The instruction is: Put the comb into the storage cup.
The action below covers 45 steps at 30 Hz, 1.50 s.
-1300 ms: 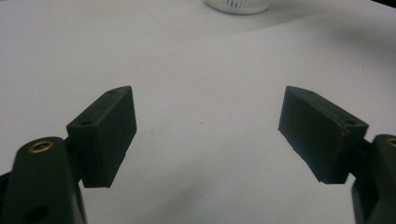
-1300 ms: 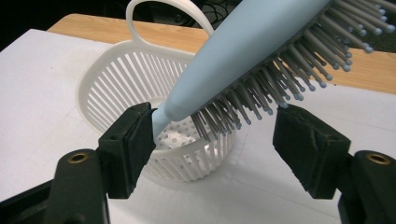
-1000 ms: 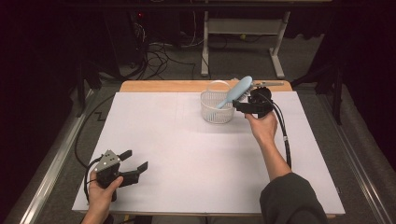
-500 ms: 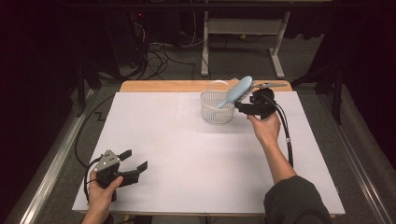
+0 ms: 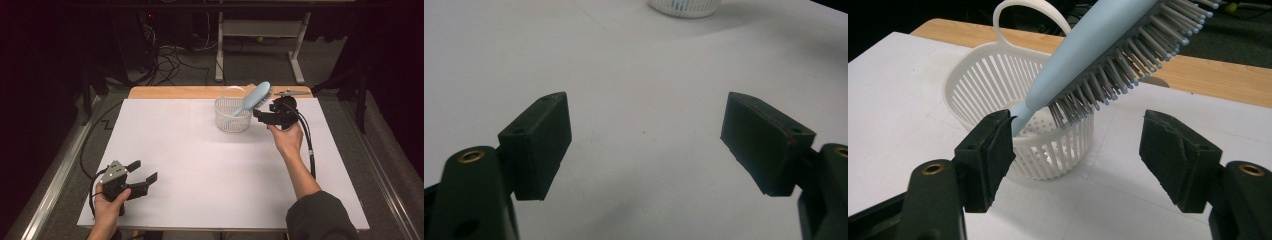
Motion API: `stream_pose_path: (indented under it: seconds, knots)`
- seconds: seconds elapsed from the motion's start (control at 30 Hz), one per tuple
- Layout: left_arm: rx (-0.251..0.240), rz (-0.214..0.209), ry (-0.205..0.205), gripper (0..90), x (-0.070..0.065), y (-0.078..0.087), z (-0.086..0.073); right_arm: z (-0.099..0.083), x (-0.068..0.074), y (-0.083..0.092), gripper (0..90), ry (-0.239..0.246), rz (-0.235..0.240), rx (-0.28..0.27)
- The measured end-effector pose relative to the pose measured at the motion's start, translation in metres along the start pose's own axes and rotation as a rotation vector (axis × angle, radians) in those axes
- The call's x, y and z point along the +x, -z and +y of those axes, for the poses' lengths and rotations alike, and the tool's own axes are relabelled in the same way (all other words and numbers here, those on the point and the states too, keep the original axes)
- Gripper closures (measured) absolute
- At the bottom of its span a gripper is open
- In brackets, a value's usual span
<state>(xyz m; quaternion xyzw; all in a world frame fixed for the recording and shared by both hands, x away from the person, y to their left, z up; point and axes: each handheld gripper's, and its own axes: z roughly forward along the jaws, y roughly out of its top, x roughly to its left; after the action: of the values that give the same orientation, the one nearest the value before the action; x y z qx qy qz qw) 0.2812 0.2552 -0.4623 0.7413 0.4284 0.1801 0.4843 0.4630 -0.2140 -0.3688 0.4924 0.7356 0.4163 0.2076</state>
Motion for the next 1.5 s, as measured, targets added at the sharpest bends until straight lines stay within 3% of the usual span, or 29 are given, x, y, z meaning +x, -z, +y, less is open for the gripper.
stream_pose_path:
  seconds: [1.5]
  knots:
    - [-0.027, 0.002, 0.015, 21.6, 0.001, 0.003, 0.0, -0.022, -0.019, 0.04, 30.0, -0.007, 0.022, -0.055]
